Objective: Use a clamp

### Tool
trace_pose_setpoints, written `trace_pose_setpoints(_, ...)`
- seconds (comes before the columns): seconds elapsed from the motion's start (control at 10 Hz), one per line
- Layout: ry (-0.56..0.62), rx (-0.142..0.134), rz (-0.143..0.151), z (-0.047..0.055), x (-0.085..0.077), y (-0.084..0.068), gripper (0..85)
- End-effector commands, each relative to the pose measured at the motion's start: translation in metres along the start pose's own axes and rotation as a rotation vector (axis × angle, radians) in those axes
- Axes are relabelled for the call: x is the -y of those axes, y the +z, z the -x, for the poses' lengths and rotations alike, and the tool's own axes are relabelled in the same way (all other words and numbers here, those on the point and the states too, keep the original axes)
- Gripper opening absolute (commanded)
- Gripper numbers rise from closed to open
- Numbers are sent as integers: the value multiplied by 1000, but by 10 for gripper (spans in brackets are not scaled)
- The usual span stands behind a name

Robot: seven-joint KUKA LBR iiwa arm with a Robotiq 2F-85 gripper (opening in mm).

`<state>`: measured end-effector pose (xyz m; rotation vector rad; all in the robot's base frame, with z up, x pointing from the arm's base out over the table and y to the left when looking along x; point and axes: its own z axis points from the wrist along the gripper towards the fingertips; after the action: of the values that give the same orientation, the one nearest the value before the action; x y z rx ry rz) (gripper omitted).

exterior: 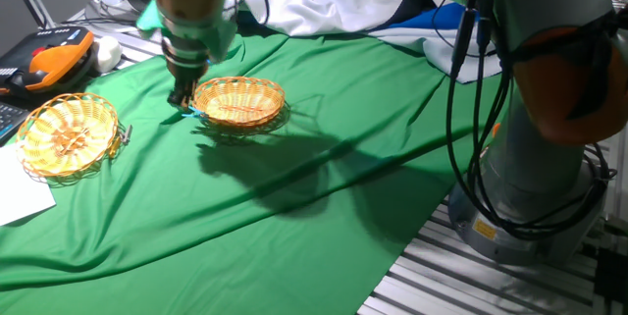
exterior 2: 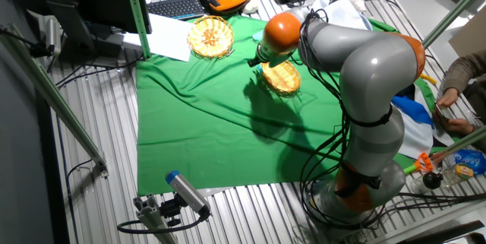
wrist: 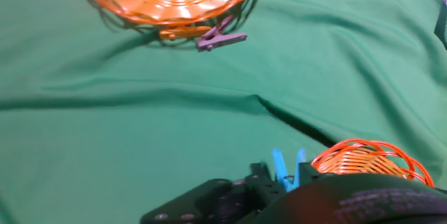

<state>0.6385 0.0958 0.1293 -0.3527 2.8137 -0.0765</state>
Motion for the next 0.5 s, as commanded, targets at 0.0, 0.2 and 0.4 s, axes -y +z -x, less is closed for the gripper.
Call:
trace_pose_setpoints(0.0,5,-42,31,2,-5,-7,0)
trace_pose_setpoints(0.2,1,-64,49,-2,-18,-8,0)
trace_pose_setpoints(0.4,8,-132,51,-6,-30,-6,0)
